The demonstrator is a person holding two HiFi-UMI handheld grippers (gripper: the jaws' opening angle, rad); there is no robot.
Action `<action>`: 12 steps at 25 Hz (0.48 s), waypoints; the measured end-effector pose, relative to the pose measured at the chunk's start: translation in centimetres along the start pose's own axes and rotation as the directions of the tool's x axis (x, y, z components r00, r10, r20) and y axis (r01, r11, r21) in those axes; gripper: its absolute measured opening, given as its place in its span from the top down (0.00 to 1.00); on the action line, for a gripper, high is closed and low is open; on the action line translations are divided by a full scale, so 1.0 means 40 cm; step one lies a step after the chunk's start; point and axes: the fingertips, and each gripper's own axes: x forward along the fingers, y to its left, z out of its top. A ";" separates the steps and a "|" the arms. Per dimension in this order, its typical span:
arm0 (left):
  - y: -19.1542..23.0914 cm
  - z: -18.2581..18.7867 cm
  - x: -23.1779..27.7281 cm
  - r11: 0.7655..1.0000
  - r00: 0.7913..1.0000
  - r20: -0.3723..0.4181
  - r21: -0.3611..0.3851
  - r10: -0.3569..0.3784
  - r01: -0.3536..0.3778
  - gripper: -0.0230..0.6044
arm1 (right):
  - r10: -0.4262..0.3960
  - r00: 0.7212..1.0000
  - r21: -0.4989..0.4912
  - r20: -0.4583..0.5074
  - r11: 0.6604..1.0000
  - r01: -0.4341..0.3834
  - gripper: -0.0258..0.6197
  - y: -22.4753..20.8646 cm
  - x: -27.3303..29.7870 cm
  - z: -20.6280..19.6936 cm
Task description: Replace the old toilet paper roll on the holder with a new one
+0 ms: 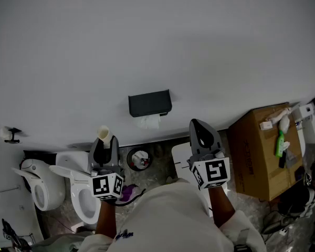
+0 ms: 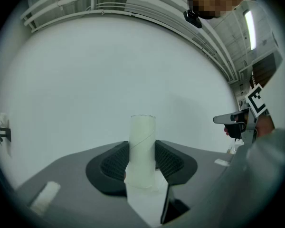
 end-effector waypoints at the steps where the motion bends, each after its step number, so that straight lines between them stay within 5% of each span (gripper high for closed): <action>1: 0.000 0.001 -0.003 1.000 1.000 0.001 -0.001 0.001 -0.001 0.68 | 0.002 1.000 -0.001 -0.001 1.000 -0.002 0.96 0.002 -0.002 0.001; 12: -0.007 0.010 -0.013 1.000 1.000 0.006 0.007 0.003 -0.003 0.68 | -0.001 1.000 -0.002 0.001 1.000 0.001 0.96 -0.007 -0.020 0.005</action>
